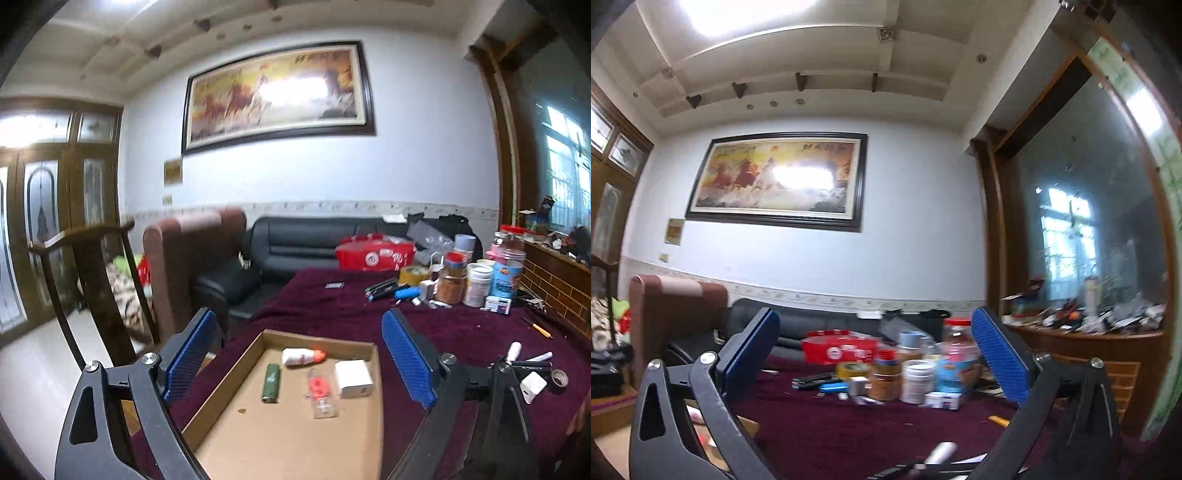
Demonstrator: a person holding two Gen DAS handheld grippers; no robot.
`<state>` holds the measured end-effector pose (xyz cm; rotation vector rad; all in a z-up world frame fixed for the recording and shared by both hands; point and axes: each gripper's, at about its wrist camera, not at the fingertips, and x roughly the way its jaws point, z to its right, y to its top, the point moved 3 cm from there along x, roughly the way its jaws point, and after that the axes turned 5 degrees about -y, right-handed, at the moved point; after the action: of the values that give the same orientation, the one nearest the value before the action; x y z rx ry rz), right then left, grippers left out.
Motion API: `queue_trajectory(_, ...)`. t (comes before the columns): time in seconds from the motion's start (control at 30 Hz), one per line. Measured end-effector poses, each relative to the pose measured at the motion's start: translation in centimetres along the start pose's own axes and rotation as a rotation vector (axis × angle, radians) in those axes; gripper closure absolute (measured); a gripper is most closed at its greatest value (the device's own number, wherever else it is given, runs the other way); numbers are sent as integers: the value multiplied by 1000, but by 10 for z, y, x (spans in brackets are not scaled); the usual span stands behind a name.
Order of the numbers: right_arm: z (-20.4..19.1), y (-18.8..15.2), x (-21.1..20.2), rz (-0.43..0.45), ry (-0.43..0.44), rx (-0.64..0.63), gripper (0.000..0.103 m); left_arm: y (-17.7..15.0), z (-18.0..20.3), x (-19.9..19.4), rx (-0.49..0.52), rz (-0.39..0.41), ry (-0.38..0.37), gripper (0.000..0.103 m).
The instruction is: Organize rigid objects
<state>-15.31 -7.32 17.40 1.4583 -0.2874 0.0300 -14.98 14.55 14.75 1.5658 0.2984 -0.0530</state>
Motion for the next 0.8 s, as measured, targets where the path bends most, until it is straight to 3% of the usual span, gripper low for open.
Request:
queue_trajectory(0.2, 32, -8, -6, -15, -52, -37, 0, 8, 52, -30, 117, 71, -26, 6)
queue_trajectory(0.43, 78, -9, -20, -27, -99, -21, 0, 4, 87, -36, 153, 17, -75, 6)
queue_trajectory(0.8, 107, -22, -21, -63, -139, -37, 0, -6, 117, -39, 182, -38, -122, 6)
